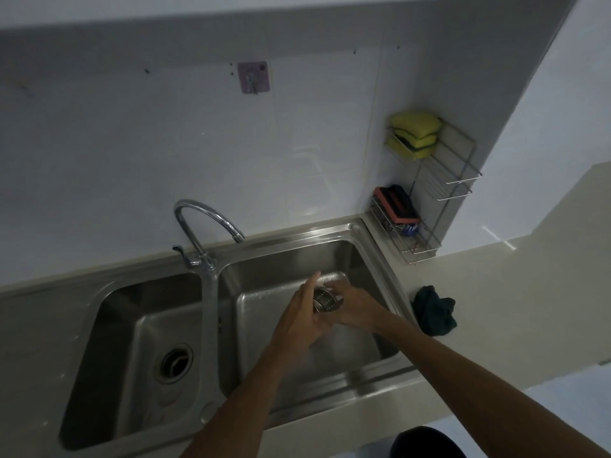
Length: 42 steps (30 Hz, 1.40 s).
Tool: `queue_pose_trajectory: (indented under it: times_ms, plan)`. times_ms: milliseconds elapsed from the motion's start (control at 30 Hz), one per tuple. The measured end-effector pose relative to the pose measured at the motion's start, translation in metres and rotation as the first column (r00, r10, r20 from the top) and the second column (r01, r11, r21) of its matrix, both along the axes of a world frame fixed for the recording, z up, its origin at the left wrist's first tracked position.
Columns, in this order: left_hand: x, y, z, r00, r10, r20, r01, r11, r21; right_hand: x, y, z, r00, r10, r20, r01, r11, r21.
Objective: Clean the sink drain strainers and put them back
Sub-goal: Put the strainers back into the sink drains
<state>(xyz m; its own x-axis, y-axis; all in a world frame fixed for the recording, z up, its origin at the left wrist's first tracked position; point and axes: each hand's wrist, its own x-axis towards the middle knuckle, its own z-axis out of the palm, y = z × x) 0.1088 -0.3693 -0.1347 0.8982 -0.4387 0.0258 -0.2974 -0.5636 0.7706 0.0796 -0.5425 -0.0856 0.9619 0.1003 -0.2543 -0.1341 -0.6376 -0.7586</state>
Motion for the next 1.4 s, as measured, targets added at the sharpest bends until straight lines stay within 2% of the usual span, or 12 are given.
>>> queue_pose_trajectory:
  times_ms: [167, 233, 300, 367, 467, 667, 900, 1067, 1400]
  plan:
    - [0.004, 0.025, -0.020, 0.999, 0.035, -0.023, -0.034, 0.999, 0.014, 0.020, 0.024, -0.016, 1.000, -0.001, 0.019, 0.003, 0.994, -0.107]
    - [0.004, 0.036, -0.028, 0.999, 0.041, -0.028, -0.039, 0.997, 0.064, 0.030, 0.034, -0.028, 0.999, 0.027, 0.028, -0.021, 0.980, -0.199]
    - [0.002, 0.051, -0.039, 0.995, 0.089, 0.044, -0.096, 0.968, 0.230, 0.039, 0.044, -0.045, 0.998, 0.048, 0.029, -0.037, 0.947, -0.319]
    - [-0.003, 0.071, -0.053, 0.981, 0.148, 0.123, -0.186, 0.895, 0.407, 0.048, 0.052, -0.068, 0.999, 0.038, 0.004, -0.033, 0.919, -0.393]
    - [-0.012, 0.105, -0.080, 0.970, 0.158, 0.183, -0.232, 0.819, 0.524, 0.063, 0.060, -0.108, 0.997, 0.041, -0.068, -0.067, 0.889, -0.453]
    - [-0.017, 0.134, -0.118, 0.982, 0.128, 0.141, -0.186, 0.803, 0.566, 0.092, 0.077, -0.171, 0.980, 0.076, -0.186, -0.165, 0.833, -0.528]
    - [-0.011, 0.133, -0.136, 0.991, 0.123, 0.055, -0.132, 0.805, 0.578, 0.109, 0.089, -0.212, 0.965, 0.086, -0.246, -0.207, 0.826, -0.524]
    - [-0.012, 0.131, -0.137, 0.992, 0.105, 0.069, -0.125, 0.788, 0.603, 0.104, 0.085, -0.236, 0.960, 0.066, -0.271, -0.222, 0.771, -0.597]
    - [-0.013, 0.132, -0.138, 0.981, 0.084, 0.174, -0.178, 0.738, 0.650, 0.094, 0.086, -0.261, 0.961, 0.072, -0.268, -0.229, 0.753, -0.617]
